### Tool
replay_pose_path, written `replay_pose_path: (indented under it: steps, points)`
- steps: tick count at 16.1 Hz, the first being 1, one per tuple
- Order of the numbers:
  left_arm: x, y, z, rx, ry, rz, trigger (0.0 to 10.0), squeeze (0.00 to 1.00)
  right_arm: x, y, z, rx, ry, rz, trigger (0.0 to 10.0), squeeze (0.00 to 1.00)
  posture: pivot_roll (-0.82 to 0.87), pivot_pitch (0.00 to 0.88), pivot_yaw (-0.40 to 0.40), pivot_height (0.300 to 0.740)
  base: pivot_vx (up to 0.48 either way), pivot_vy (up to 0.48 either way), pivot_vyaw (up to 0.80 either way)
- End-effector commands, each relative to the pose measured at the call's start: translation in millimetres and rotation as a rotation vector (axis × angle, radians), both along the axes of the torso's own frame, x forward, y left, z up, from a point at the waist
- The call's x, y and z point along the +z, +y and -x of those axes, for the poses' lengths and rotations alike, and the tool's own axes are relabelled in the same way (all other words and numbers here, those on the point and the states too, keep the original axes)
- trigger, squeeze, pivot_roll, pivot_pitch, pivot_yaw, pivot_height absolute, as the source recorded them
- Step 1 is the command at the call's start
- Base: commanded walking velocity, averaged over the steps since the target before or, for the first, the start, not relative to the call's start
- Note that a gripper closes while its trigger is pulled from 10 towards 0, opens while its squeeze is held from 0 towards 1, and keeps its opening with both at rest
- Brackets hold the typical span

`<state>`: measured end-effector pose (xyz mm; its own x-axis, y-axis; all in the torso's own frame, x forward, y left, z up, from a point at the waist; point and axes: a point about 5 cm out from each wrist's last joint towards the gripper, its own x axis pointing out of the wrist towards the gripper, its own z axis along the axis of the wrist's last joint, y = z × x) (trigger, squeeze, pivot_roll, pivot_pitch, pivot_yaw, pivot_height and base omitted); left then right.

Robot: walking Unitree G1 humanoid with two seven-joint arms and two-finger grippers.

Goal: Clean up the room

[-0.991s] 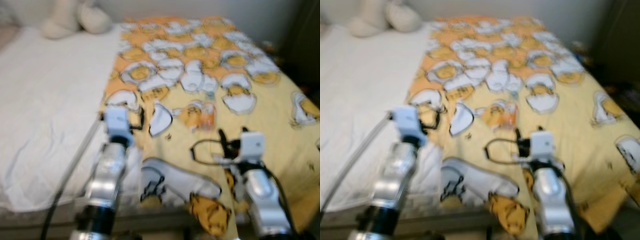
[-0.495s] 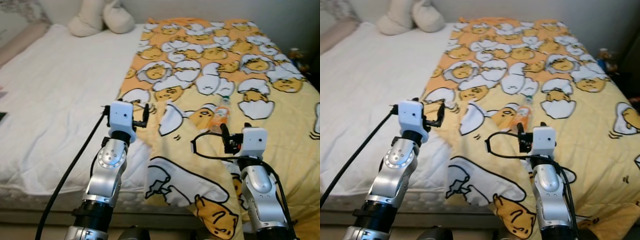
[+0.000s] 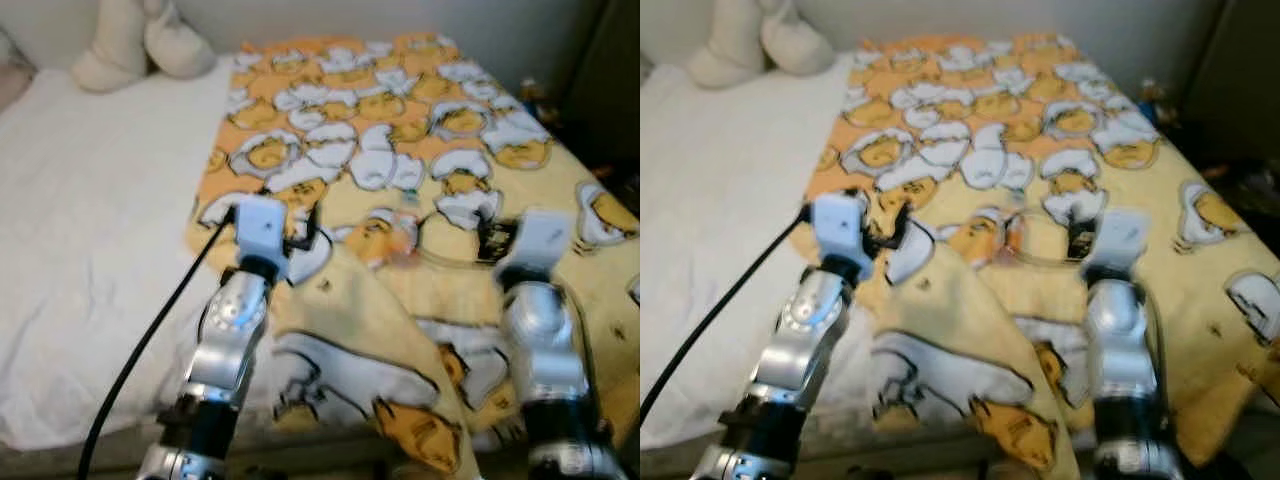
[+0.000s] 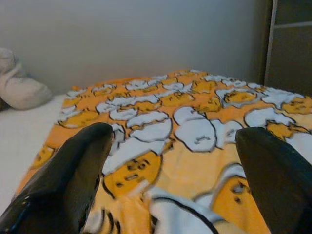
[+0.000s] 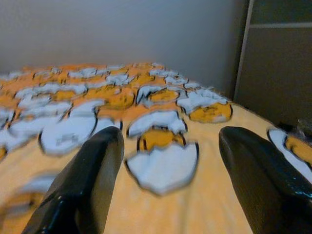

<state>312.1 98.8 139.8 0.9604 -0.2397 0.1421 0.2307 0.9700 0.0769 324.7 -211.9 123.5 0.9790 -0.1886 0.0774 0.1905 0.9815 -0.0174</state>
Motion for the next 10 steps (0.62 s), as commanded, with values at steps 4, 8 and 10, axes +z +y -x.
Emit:
replay_pose_path:
  steps: [4,8,10]
  points:
    - [20,15.3,-23.7,-0.031,0.015,-0.071,10.0,0.0,-5,19.7,-45.6,0.022,0.213,-0.179,10.0,0.07,-0.12,0.0,0.084,0.697,0.12,0.0,0.0]
    - [45,31.9,-24.3,-0.082,-0.028,-0.085,10.0,0.0,4,10.3,-57.0,-0.076,0.247,-0.108,10.0,0.06,-0.05,0.01,0.077,0.697,0.0,0.0,0.0]
    - [43,39.2,-21.1,-0.081,-0.003,-0.085,10.0,0.0,4,4.7,-58.5,-0.112,0.269,-0.103,10.0,0.07,-0.04,0.038,0.077,0.697,0.0,0.0,0.0]
